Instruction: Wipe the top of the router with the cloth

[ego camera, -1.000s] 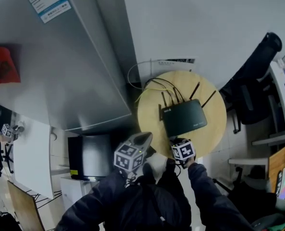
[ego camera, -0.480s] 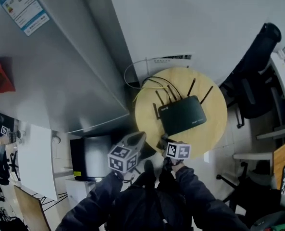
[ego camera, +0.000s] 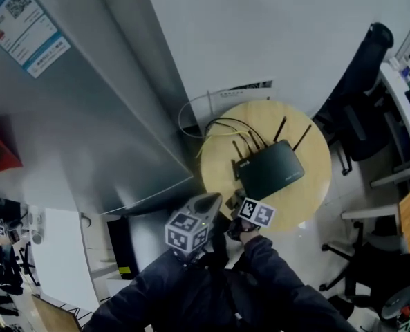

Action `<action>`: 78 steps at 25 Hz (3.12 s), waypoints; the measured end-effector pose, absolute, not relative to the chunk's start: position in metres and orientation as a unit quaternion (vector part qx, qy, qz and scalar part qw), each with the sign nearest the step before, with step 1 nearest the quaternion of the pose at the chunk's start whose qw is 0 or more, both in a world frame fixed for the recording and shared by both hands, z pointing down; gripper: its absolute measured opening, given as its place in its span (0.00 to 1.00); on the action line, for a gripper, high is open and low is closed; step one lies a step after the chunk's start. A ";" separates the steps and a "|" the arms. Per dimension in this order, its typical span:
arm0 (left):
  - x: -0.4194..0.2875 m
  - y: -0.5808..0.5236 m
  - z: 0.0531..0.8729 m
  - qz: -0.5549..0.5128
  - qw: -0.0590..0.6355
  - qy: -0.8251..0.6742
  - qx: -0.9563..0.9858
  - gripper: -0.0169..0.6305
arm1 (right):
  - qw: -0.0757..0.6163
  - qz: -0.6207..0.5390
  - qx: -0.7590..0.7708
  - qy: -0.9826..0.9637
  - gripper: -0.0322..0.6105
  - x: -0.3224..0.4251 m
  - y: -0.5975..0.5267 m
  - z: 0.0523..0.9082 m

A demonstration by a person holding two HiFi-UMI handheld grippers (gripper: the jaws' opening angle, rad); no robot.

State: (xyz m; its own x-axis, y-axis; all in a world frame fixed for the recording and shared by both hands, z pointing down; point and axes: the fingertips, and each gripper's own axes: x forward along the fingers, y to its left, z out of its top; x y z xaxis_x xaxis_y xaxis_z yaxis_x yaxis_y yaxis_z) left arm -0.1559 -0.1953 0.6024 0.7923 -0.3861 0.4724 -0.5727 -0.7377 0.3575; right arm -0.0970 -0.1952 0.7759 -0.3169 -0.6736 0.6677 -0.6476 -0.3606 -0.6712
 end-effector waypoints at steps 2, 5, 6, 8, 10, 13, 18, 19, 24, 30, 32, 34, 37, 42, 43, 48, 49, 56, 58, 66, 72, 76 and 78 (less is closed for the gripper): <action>-0.162 -0.202 0.602 0.187 0.246 -0.252 0.917 0.03 | 0.007 -0.582 -0.599 0.551 0.16 -0.094 -0.205 0.781; -0.172 -0.210 0.604 0.188 0.246 -0.244 0.919 0.03 | 0.002 -0.582 -0.609 0.538 0.16 -0.091 -0.218 0.785; -0.175 -0.213 0.605 0.188 0.245 -0.242 0.920 0.03 | 0.001 -0.582 -0.612 0.536 0.16 -0.091 -0.222 0.786; -0.179 -0.217 0.605 0.188 0.244 -0.237 0.921 0.03 | 0.002 -0.583 -0.617 0.528 0.16 -0.091 -0.230 0.788; -0.183 -0.221 0.606 0.188 0.243 -0.233 0.923 0.03 | 0.009 -0.589 -0.624 0.514 0.16 -0.091 -0.233 0.791; -0.187 -0.223 0.606 0.186 0.243 -0.228 0.924 0.03 | 0.020 -0.597 -0.636 0.489 0.16 -0.090 -0.231 0.797; -0.191 -0.225 0.604 0.182 0.239 -0.220 0.928 0.03 | 0.040 -0.609 -0.650 0.453 0.16 -0.082 -0.217 0.804; -0.191 -0.226 0.605 0.182 0.239 -0.218 0.929 0.03 | 0.041 -0.610 -0.651 0.451 0.16 -0.080 -0.214 0.805; -0.182 -0.222 0.608 0.182 0.241 -0.205 0.931 0.03 | 0.039 -0.612 -0.651 0.447 0.16 -0.071 -0.190 0.801; -0.161 -0.211 0.605 0.175 0.241 -0.183 0.937 0.03 | 0.021 -0.608 -0.653 0.451 0.16 -0.057 -0.151 0.800; -0.156 -0.206 0.605 0.175 0.240 -0.178 0.938 0.03 | 0.021 -0.609 -0.653 0.450 0.16 -0.054 -0.141 0.801; -0.153 -0.202 0.604 0.175 0.240 -0.174 0.939 0.03 | 0.021 -0.608 -0.653 0.451 0.16 -0.050 -0.134 0.802; -0.152 -0.195 0.605 0.178 0.240 -0.172 0.939 0.03 | 0.010 -0.606 -0.642 0.470 0.16 -0.046 -0.131 0.804; -0.151 -0.185 0.605 0.182 0.240 -0.173 0.938 0.03 | -0.074 -0.561 -0.608 0.557 0.16 -0.053 -0.130 0.788; -0.150 -0.182 0.604 0.182 0.240 -0.172 0.938 0.03 | -0.092 -0.542 -0.603 0.579 0.16 -0.055 -0.127 0.781; -0.146 -0.162 0.590 0.170 0.240 -0.174 0.940 0.03 | -0.149 -0.436 -0.584 0.668 0.16 -0.062 -0.092 0.731; -0.146 -0.156 0.587 0.167 0.241 -0.175 0.940 0.03 | -0.154 -0.418 -0.582 0.680 0.16 -0.062 -0.081 0.721; -0.135 -0.101 0.578 0.149 0.260 -0.200 0.933 0.03 | -0.145 -0.321 -0.585 0.731 0.16 -0.037 -0.001 0.639; -0.126 -0.081 0.574 0.144 0.260 -0.210 0.931 0.03 | -0.136 -0.293 -0.585 0.744 0.16 -0.027 0.017 0.615; -0.090 0.007 0.532 0.103 0.244 -0.266 0.927 0.03 | -0.112 -0.192 -0.546 0.808 0.16 0.000 0.073 0.521; -0.078 0.031 0.489 0.064 0.221 -0.289 0.929 0.03 | -0.095 -0.142 -0.526 0.833 0.16 0.009 0.077 0.483; -0.067 0.036 0.469 0.048 0.210 -0.285 0.934 0.03 | -0.089 -0.122 -0.526 0.837 0.16 0.014 0.079 0.461; -0.061 0.036 0.464 0.046 0.205 -0.278 0.937 0.03 | -0.089 -0.117 -0.529 0.836 0.16 0.016 0.079 0.452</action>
